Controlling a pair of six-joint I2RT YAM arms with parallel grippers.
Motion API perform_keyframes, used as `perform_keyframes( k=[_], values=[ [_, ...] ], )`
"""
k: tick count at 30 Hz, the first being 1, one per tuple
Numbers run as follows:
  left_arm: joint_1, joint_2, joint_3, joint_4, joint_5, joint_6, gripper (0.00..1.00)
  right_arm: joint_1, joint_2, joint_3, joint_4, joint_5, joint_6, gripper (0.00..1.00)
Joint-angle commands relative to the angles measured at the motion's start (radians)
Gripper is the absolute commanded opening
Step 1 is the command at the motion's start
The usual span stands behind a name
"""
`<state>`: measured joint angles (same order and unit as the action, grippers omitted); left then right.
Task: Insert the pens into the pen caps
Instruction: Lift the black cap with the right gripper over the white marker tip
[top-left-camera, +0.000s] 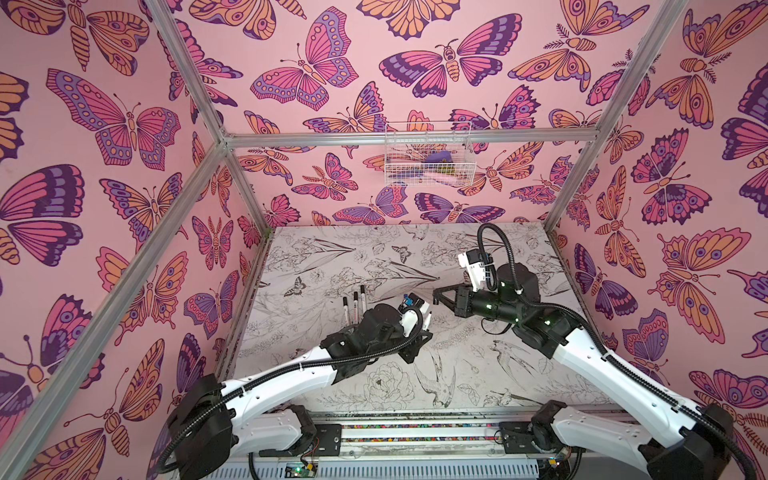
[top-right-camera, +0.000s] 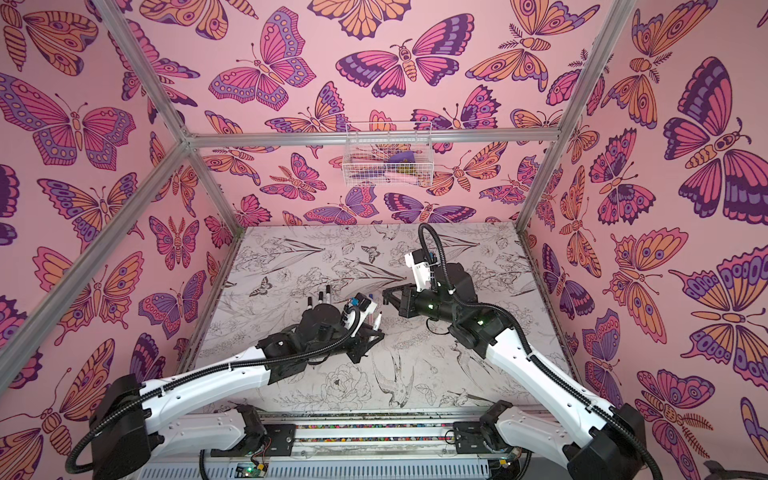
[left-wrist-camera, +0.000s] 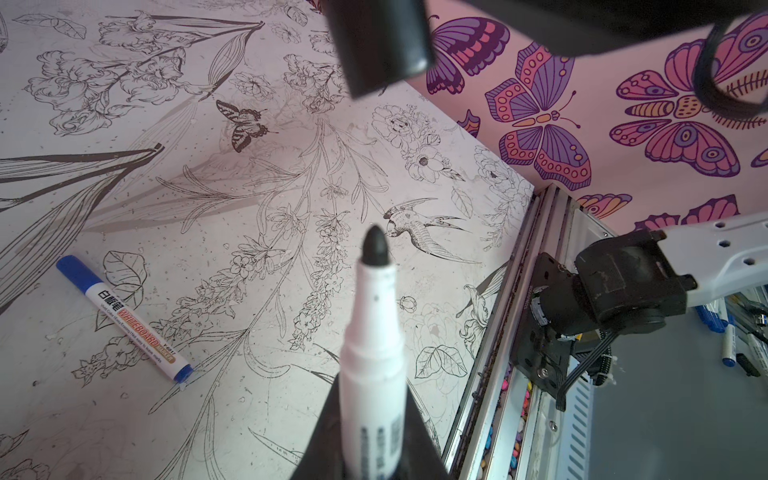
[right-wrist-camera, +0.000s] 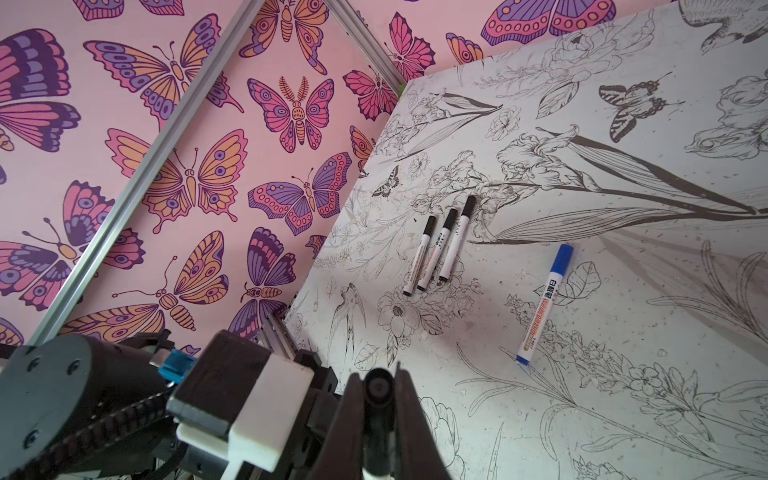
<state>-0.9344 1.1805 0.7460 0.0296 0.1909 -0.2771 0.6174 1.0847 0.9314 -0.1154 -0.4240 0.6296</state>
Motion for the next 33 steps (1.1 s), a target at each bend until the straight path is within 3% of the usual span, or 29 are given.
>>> perform_keyframes(
  k=[1,33],
  values=[
    [-0.006,-0.005,0.015,0.023,-0.001,0.018,0.00,0.008,-0.004,-0.006,0.037,-0.028,0.012,0.02],
    [-0.004,-0.022,-0.004,0.077,-0.046,0.002,0.00,0.084,0.004,-0.041,0.034,0.011,0.011,0.01]
  ],
)
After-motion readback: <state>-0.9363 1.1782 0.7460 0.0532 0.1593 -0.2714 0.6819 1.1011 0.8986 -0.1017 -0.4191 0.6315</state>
